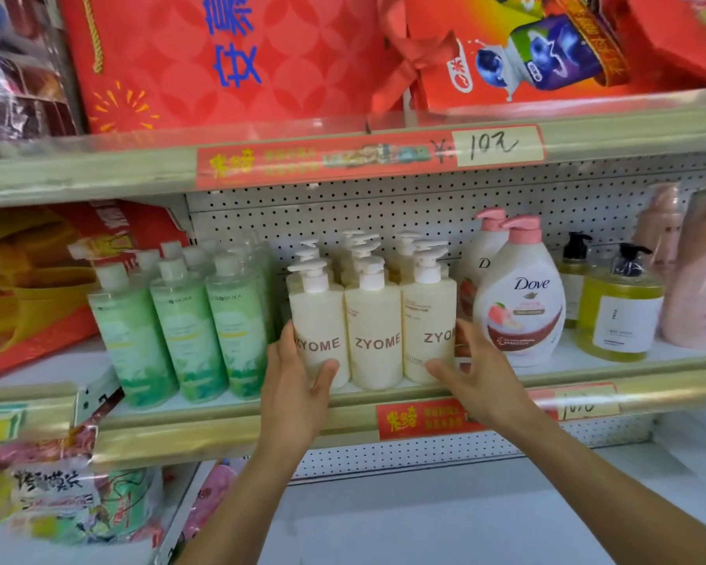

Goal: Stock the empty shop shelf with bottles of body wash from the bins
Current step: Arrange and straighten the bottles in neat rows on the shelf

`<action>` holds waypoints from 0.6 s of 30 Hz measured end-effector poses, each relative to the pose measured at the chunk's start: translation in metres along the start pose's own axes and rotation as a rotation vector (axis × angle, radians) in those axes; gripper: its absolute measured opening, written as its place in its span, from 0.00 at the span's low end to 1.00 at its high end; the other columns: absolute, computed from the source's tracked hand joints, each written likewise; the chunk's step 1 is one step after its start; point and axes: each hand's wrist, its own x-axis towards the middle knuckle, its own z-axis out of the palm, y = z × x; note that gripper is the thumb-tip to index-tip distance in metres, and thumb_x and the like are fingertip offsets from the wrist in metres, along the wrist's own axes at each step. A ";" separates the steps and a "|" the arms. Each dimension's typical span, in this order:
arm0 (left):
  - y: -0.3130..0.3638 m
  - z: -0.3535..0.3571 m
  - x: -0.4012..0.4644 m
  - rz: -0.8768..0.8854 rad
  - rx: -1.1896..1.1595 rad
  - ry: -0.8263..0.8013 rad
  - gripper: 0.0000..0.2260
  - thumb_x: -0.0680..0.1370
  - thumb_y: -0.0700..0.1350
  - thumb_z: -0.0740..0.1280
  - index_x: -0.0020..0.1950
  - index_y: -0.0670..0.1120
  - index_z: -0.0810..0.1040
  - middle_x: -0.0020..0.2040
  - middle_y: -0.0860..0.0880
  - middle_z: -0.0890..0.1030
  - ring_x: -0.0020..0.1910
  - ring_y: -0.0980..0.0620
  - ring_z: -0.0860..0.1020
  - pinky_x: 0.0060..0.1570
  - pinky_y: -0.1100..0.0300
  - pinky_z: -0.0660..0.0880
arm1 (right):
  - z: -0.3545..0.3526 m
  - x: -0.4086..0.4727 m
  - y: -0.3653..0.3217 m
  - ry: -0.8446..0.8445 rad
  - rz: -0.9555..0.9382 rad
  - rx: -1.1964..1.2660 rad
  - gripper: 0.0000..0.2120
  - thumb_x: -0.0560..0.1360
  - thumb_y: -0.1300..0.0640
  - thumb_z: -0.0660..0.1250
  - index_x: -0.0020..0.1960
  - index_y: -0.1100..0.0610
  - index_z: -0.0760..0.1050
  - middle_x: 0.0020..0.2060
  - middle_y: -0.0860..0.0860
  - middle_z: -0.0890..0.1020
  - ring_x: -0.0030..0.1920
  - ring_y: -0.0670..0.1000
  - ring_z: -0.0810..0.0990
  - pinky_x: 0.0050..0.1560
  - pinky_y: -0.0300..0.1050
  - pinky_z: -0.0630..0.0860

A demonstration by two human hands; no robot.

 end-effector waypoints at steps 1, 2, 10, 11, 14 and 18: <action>-0.001 -0.001 0.001 -0.002 -0.014 -0.010 0.34 0.76 0.52 0.70 0.77 0.52 0.56 0.68 0.49 0.69 0.62 0.49 0.74 0.59 0.53 0.71 | 0.000 0.000 0.000 -0.009 0.003 -0.014 0.33 0.73 0.49 0.70 0.73 0.49 0.61 0.65 0.46 0.74 0.61 0.46 0.74 0.62 0.53 0.73; -0.001 -0.001 0.001 -0.006 -0.030 -0.023 0.34 0.76 0.52 0.70 0.77 0.53 0.57 0.68 0.50 0.71 0.63 0.50 0.74 0.60 0.53 0.73 | 0.000 0.000 0.000 -0.017 0.008 -0.032 0.33 0.73 0.48 0.70 0.73 0.49 0.60 0.65 0.45 0.74 0.60 0.46 0.74 0.61 0.52 0.73; 0.003 0.003 -0.003 -0.036 0.030 0.000 0.36 0.74 0.52 0.71 0.77 0.53 0.55 0.69 0.52 0.73 0.63 0.51 0.75 0.54 0.58 0.70 | 0.010 0.001 0.002 0.045 0.050 -0.194 0.31 0.72 0.41 0.68 0.69 0.47 0.59 0.61 0.42 0.75 0.56 0.48 0.78 0.50 0.47 0.68; 0.004 0.002 -0.004 -0.038 0.040 -0.001 0.36 0.75 0.52 0.71 0.77 0.52 0.55 0.69 0.52 0.73 0.63 0.50 0.75 0.55 0.57 0.71 | 0.010 0.002 0.003 0.048 0.047 -0.196 0.31 0.72 0.40 0.69 0.69 0.47 0.60 0.61 0.42 0.76 0.56 0.48 0.78 0.50 0.47 0.68; 0.008 0.001 -0.004 -0.053 0.064 -0.009 0.36 0.75 0.52 0.71 0.77 0.53 0.55 0.70 0.52 0.73 0.64 0.50 0.75 0.58 0.54 0.72 | 0.009 0.002 0.005 0.050 0.037 -0.192 0.32 0.71 0.40 0.69 0.69 0.49 0.60 0.61 0.44 0.76 0.57 0.49 0.78 0.52 0.49 0.71; 0.012 -0.001 -0.006 -0.085 0.078 -0.025 0.36 0.74 0.52 0.71 0.77 0.54 0.54 0.70 0.52 0.74 0.62 0.49 0.76 0.60 0.49 0.75 | 0.009 0.003 0.008 0.051 0.019 -0.197 0.35 0.70 0.38 0.69 0.70 0.50 0.59 0.61 0.45 0.76 0.59 0.50 0.77 0.54 0.51 0.73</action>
